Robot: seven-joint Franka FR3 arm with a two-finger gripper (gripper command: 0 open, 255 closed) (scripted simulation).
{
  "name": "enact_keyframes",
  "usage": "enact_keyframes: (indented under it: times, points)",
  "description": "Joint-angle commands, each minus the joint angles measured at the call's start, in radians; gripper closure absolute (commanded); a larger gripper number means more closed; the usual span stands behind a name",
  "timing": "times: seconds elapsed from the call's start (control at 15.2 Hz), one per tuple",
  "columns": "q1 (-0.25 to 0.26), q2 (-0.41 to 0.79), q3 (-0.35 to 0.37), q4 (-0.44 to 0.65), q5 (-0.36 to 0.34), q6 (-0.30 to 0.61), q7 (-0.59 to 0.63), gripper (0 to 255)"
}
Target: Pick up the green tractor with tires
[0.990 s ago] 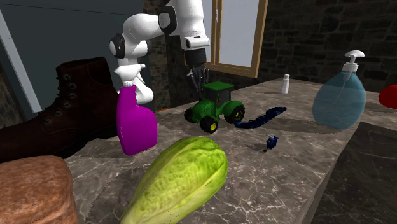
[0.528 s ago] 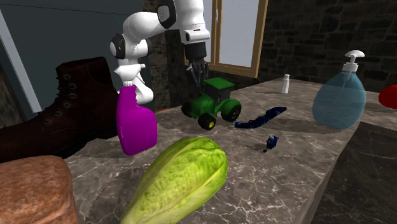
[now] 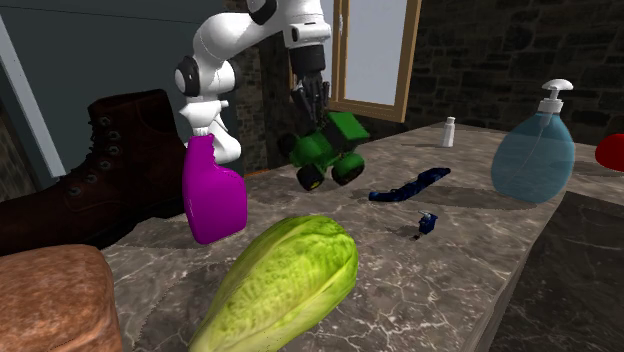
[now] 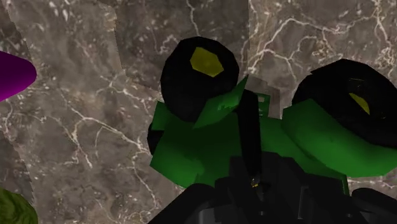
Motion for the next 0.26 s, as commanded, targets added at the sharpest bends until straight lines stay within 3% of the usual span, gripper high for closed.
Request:
enact_keyframes:
  times: [0.0,0.2]
  points:
    - [0.007,0.027,0.002,0.072,-0.009,-0.043,0.006,255]
    - [0.012,0.043,0.003,0.112,-0.015,-0.067,0.009,255]
